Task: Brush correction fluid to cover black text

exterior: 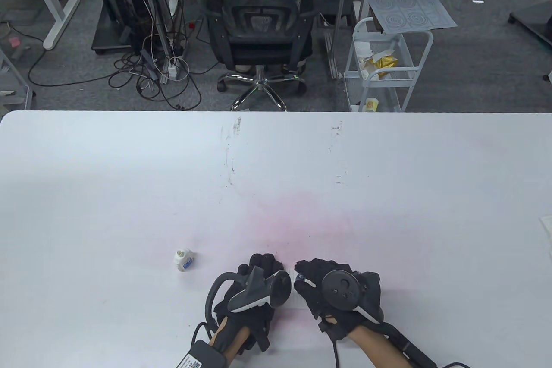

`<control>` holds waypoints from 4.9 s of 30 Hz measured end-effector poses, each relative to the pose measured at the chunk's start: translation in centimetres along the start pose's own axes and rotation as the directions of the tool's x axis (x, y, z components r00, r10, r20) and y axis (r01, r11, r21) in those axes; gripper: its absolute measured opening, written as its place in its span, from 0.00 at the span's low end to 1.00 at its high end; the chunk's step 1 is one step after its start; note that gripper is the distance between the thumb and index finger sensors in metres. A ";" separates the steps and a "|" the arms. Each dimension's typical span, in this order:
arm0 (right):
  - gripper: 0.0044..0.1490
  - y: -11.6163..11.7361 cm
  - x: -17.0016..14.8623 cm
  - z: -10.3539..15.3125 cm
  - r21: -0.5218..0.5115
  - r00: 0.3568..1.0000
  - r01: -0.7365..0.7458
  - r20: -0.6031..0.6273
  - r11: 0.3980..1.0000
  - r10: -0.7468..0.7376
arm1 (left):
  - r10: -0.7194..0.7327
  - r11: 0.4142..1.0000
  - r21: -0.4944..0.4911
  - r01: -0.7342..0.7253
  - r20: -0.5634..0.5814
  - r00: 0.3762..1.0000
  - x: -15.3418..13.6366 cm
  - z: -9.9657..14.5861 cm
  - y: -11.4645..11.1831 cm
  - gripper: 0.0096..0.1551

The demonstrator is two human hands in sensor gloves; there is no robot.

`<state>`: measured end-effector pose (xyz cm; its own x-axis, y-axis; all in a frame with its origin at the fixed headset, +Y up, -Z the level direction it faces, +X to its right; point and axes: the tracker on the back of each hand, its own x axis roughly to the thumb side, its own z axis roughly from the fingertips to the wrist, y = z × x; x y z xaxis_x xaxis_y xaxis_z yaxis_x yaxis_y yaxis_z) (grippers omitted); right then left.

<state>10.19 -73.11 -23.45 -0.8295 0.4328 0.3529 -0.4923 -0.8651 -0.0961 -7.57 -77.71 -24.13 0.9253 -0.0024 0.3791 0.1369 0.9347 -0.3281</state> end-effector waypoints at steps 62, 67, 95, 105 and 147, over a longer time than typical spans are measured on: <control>0.30 1.0 0.6 -0.3 0.007 0.999 0.030 0.039 1.000 -0.030 | 0.000 1.000 0.000 0.000 0.000 1.000 0.0 0.0 0.0 0.37; 0.30 0.4 0.5 -0.1 -0.058 0.999 0.033 0.041 0.998 -0.031 | 0.000 1.000 0.000 0.000 0.000 1.000 0.0 0.0 0.0 0.37; 0.30 0.0 0.3 -0.1 -0.002 1.000 0.019 0.024 1.000 -0.019 | 0.000 1.000 0.000 0.000 0.000 1.000 0.0 0.0 0.0 0.37; 0.31 0.3 0.3 -0.7 0.002 1.000 0.003 0.011 1.000 -0.003 | -0.001 1.000 -0.003 0.001 -0.001 1.000 0.1 0.0 0.0 0.37; 0.30 -1.0 0.2 -0.4 -0.091 0.996 0.077 0.046 0.993 -0.073 | 0.001 1.000 -0.002 -0.001 0.000 1.000 0.0 0.0 -0.1 0.37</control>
<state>10.44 -72.11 -23.64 -0.7781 0.4829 0.4017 -0.5769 -0.8023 -0.1530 -7.53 -77.75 -24.09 0.9255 -0.0014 0.3788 0.1368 0.9338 -0.3307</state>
